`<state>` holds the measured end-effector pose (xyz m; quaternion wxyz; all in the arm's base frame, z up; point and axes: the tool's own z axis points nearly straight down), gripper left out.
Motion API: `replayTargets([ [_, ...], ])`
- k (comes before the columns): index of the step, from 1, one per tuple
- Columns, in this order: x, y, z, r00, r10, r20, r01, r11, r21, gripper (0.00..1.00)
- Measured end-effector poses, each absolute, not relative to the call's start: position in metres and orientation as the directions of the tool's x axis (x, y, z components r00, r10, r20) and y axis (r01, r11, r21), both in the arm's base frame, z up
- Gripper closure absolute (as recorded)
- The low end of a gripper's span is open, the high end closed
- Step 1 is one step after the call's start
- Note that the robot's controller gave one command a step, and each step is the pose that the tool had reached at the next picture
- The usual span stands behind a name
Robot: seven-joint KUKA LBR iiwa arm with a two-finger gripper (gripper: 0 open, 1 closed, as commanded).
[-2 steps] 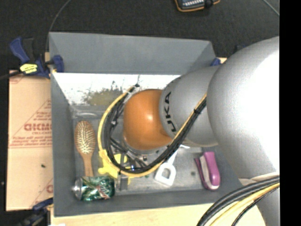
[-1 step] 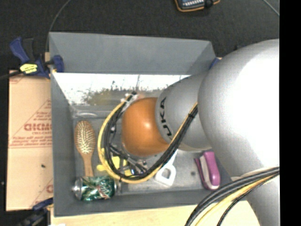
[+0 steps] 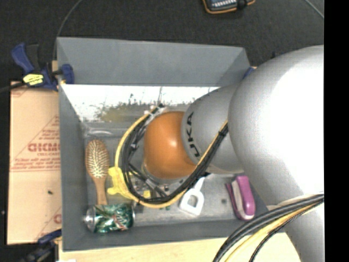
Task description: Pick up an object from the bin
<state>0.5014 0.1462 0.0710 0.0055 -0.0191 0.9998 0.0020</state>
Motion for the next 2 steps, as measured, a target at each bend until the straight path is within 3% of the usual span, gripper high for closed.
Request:
replayTargets([
  [1, 0.501, 0.146, 0.071, -0.999, -0.038, -0.011, -0.038, 0.999, 0.004, 1.00],
  [2, 0.500, 0.145, 0.094, -0.999, -0.037, -0.007, -0.037, 0.999, 0.003, 1.00],
])
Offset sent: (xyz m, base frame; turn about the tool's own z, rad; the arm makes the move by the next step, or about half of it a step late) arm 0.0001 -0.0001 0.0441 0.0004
